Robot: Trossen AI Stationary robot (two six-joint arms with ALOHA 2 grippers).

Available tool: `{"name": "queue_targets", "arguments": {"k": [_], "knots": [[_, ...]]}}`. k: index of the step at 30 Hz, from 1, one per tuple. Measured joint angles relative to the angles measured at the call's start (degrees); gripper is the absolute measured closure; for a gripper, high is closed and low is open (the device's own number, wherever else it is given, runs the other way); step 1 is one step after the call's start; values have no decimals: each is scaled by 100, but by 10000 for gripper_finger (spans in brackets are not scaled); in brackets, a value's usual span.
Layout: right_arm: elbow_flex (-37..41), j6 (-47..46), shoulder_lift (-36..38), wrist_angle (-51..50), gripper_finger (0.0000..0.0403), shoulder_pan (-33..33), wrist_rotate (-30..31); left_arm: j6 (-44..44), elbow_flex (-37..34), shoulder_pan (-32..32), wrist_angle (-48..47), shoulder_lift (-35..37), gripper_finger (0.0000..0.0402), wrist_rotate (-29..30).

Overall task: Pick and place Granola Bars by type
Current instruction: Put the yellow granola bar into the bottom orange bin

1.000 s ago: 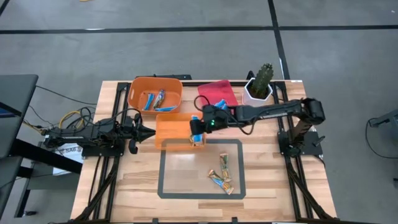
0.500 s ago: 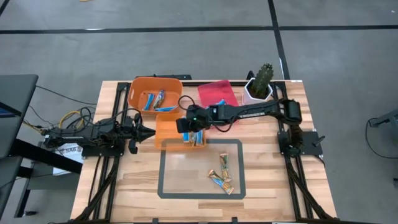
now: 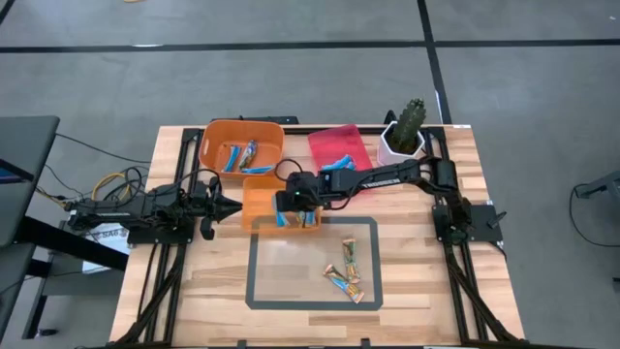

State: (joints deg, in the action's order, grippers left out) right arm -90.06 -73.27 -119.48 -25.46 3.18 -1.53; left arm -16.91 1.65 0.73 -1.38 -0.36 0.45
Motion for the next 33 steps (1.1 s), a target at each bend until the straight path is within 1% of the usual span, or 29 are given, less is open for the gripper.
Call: {"name": "queue_targets", "arguments": {"k": [5,14,21,23,25,27,29,33], "knots": [[0,-25,2,-24,338,45,257,0,0,-2,-1,0,358,-3],[0,-20,9,-21,338,41,245,0,-1,-1,-1,0,358,-3],[-9,305,112,42,337,-51,221,0,0,-1,0,0,358,-4],[2,328,196,-77,334,-90,220,0,0,0,0,0,358,-4],[-5,417,248,-19,326,-140,305,0,0,0,1,0,358,-3],[4,594,366,-201,314,-169,311,0,-1,-1,0,-1,358,-4],[-6,714,446,-181,298,-186,310,0,0,0,1,-2,358,-4],[-2,732,601,-461,255,-247,400,0,0,-1,0,-1,358,-4]]}}
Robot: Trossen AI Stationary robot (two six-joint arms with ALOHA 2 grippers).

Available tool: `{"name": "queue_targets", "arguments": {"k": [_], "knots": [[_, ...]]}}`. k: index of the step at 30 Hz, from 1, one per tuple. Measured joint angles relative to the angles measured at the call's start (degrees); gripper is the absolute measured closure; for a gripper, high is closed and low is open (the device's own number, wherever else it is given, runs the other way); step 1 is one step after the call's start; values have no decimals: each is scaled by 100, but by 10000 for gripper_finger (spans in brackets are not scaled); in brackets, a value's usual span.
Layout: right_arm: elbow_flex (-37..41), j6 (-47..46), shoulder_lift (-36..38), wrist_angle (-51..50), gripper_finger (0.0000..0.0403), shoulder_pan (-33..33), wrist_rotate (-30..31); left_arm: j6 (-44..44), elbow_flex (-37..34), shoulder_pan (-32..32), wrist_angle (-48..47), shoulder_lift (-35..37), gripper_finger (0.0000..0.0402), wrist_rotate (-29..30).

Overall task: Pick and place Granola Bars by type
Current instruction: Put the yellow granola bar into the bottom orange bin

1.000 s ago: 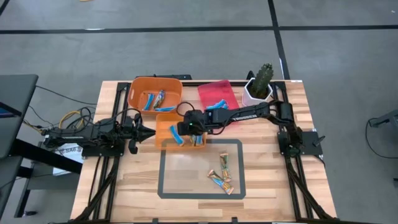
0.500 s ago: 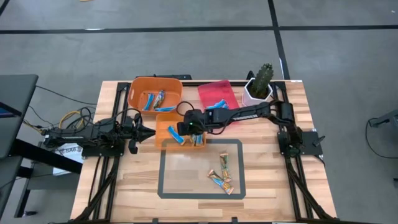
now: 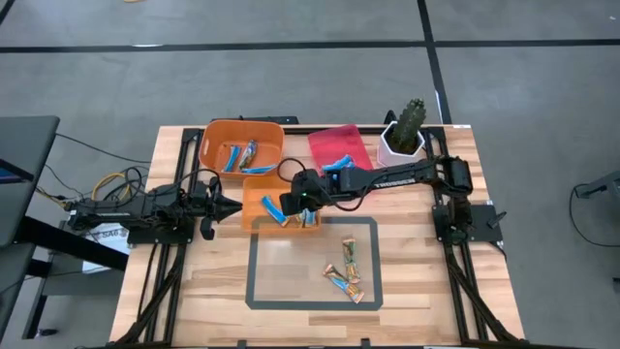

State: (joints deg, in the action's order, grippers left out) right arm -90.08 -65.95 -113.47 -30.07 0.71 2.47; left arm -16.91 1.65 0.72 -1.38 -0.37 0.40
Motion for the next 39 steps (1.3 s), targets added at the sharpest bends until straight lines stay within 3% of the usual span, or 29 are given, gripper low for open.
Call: {"name": "queue_targets", "arguments": {"k": [10,25,39], "knots": [[4,-125,464,-1392,160,-339,428,0,-1,0,0,1,358,0],[6,-1135,683,-3482,154,-1066,427,0,0,-1,0,1,358,-1],[1186,-2313,676,-2420,154,-1839,-552,0,-1,1,-1,0,358,0]]}}
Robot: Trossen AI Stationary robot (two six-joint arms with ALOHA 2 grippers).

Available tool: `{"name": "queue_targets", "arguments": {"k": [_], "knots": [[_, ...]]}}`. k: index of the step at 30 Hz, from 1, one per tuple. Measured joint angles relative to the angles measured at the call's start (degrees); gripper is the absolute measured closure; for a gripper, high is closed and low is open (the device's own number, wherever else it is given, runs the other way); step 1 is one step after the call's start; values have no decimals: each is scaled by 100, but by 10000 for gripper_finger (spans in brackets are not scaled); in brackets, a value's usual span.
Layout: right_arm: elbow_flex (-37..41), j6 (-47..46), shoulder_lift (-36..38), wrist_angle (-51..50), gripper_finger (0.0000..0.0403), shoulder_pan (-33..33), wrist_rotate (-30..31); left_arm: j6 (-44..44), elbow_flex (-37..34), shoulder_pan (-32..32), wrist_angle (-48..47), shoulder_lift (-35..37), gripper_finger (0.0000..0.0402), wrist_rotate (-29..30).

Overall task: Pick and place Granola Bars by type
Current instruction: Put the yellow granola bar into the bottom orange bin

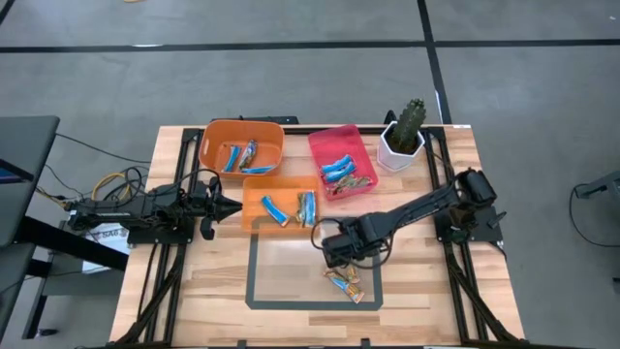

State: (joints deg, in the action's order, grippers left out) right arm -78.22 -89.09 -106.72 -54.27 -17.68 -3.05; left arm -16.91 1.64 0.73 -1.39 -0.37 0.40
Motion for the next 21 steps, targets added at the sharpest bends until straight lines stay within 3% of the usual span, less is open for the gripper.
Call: {"name": "queue_targets", "arguments": {"k": [10,21], "knots": [[702,-95,-37,1220,154,-106,-9,0,-1,-1,1,0,358,0],[1204,-259,-42,1507,154,27,-15,0,0,-1,1,1,358,0]]}}
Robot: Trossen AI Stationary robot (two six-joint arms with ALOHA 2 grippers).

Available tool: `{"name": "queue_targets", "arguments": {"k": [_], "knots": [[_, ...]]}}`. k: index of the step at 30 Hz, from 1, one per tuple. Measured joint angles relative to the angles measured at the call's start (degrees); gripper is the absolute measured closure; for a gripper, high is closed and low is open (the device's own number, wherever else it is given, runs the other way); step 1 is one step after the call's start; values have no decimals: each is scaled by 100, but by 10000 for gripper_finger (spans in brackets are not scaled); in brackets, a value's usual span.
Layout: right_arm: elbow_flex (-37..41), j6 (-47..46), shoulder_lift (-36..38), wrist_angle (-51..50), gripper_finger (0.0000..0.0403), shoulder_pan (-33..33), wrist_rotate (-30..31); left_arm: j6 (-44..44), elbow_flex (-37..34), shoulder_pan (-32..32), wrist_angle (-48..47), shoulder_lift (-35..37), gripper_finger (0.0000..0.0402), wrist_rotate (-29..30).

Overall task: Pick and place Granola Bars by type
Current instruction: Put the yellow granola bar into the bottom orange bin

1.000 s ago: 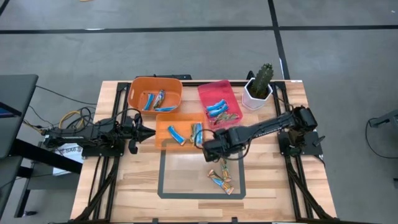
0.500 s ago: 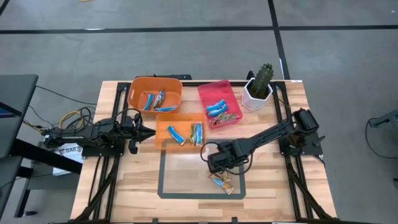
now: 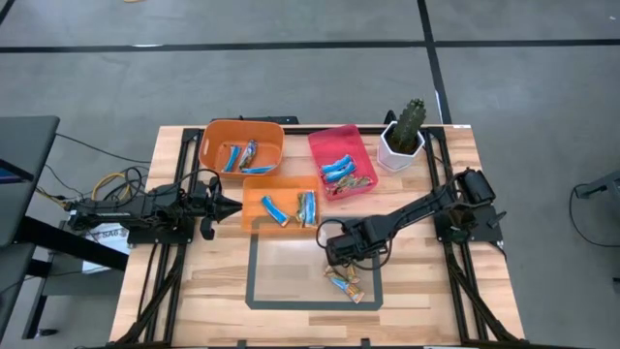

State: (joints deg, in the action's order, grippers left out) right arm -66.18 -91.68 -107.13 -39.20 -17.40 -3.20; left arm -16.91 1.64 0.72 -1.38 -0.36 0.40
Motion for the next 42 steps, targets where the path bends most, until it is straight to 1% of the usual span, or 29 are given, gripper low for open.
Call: {"name": "queue_targets", "arguments": {"k": [6,9,12,22,29,34,42], "knots": [[106,64,0,216,156,-7,-85,0,-1,-1,-1,0,358,0],[106,66,0,214,169,-9,-83,0,-1,1,-1,0,358,0],[106,66,0,217,196,-9,-33,-1,-1,-1,0,0,358,0],[106,66,0,223,318,-9,6,0,-1,0,0,0,358,0],[104,79,0,229,369,-9,10,0,-1,1,0,-1,358,0],[104,77,2,300,391,-7,13,0,-1,-1,-1,0,358,0],[94,81,2,650,396,-9,14,0,-1,0,0,-1,358,0]]}}
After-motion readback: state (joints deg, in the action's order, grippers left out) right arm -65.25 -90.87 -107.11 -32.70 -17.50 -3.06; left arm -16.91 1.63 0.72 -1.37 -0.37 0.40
